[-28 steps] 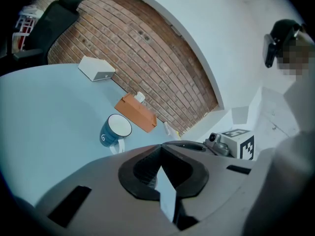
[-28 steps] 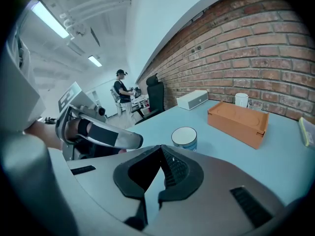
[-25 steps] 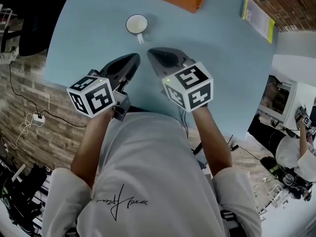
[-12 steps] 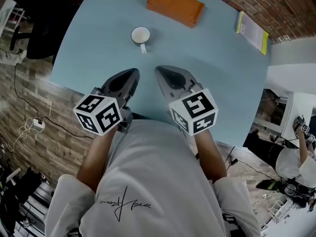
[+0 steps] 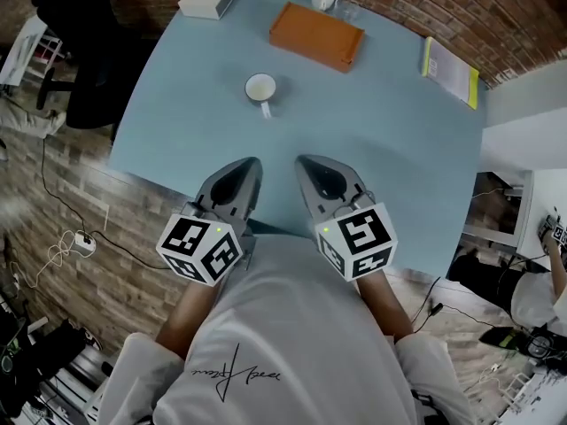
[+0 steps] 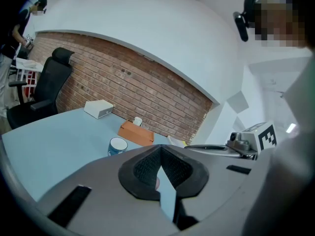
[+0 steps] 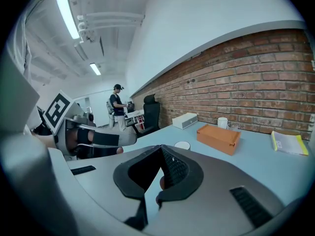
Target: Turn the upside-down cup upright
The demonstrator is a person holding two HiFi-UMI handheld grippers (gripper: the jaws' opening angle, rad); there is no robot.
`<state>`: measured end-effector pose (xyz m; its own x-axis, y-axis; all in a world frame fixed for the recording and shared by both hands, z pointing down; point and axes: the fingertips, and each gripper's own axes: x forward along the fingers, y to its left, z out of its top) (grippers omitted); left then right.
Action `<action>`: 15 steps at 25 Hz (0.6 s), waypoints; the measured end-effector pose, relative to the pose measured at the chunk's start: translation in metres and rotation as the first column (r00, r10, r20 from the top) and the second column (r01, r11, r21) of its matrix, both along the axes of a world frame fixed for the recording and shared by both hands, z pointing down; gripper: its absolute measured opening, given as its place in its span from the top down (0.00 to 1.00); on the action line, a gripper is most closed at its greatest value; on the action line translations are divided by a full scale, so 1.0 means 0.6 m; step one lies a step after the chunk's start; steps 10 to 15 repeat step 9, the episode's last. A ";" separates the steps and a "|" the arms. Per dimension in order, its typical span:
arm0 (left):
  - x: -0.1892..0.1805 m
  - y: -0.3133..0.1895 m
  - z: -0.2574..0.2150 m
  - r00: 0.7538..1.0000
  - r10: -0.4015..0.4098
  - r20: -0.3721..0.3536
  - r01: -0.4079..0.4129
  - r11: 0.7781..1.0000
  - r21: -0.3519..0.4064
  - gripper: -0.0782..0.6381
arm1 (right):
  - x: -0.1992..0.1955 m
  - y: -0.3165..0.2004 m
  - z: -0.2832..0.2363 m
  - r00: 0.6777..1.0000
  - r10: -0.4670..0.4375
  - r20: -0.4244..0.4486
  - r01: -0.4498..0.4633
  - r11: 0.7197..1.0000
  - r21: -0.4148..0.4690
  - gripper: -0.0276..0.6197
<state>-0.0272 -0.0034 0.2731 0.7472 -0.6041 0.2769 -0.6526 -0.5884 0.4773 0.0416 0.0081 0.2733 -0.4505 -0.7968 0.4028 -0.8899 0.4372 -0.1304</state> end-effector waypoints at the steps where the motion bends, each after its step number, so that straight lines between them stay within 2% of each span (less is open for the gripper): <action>1: 0.000 0.004 -0.003 1.000 -0.005 0.009 0.005 1.000 0.006 0.88 | 0.003 0.006 -0.001 1.000 0.006 0.011 -0.006 1.000 -0.003 0.93; 5: 0.004 0.026 -0.010 1.000 -0.014 0.017 0.014 1.000 0.005 0.88 | 0.005 0.030 -0.007 0.999 0.021 0.044 -0.020 1.000 -0.020 0.93; 9: 0.009 0.056 -0.012 0.998 0.001 0.058 -0.003 0.999 0.034 0.88 | -0.014 0.059 -0.016 0.999 -0.011 0.034 0.011 1.000 0.005 0.93; 15: 0.009 0.056 -0.012 0.998 0.001 0.058 -0.003 0.999 0.034 0.88 | -0.014 0.059 -0.016 0.999 -0.011 0.034 0.011 1.000 0.005 0.93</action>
